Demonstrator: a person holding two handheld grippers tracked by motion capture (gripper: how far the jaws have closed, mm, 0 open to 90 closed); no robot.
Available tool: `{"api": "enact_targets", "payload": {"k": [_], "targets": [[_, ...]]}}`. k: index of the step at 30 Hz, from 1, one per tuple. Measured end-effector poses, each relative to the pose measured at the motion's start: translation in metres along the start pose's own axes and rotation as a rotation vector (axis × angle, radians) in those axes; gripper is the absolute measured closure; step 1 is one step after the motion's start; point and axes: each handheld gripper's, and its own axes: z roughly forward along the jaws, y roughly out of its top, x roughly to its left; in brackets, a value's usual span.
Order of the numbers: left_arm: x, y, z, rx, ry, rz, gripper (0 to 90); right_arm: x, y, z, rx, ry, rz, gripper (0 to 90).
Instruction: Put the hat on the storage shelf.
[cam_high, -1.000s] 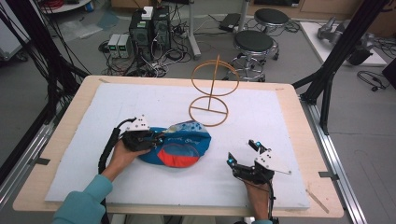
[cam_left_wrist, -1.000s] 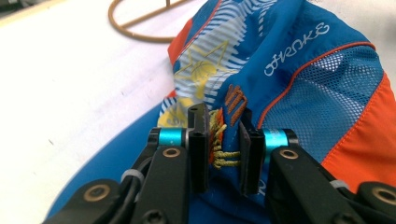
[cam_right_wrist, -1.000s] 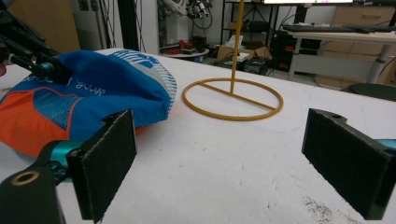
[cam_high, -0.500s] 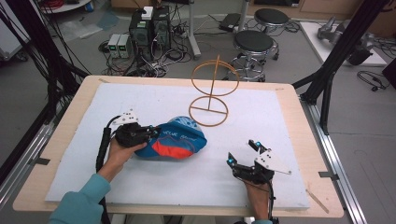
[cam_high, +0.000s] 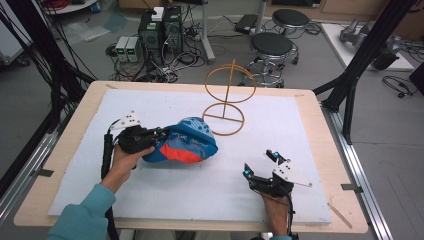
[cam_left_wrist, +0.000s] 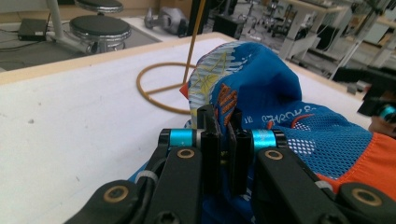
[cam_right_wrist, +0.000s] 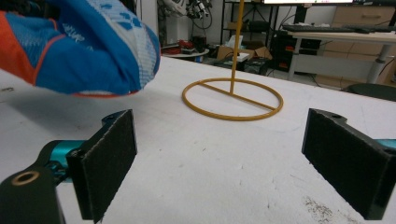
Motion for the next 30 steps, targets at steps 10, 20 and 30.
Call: {"api": "enact_targets", "payload": {"k": [10,20,30], "targets": [[0.001,0.018,-0.009,-0.157,-0.029,-0.063,86.5,0.000,0.000,0.000,0.000,0.000,0.000,9.3],[-0.001,0.029,-0.012,-0.218,-0.030,-0.052,86.6,0.000,0.000,0.000,0.000,0.000,0.000,9.3],[-0.007,0.076,-0.014,-0.280,-0.038,-0.006,86.6,0.000,0.000,0.000,0.003,0.001,0.008,9.3]]}}
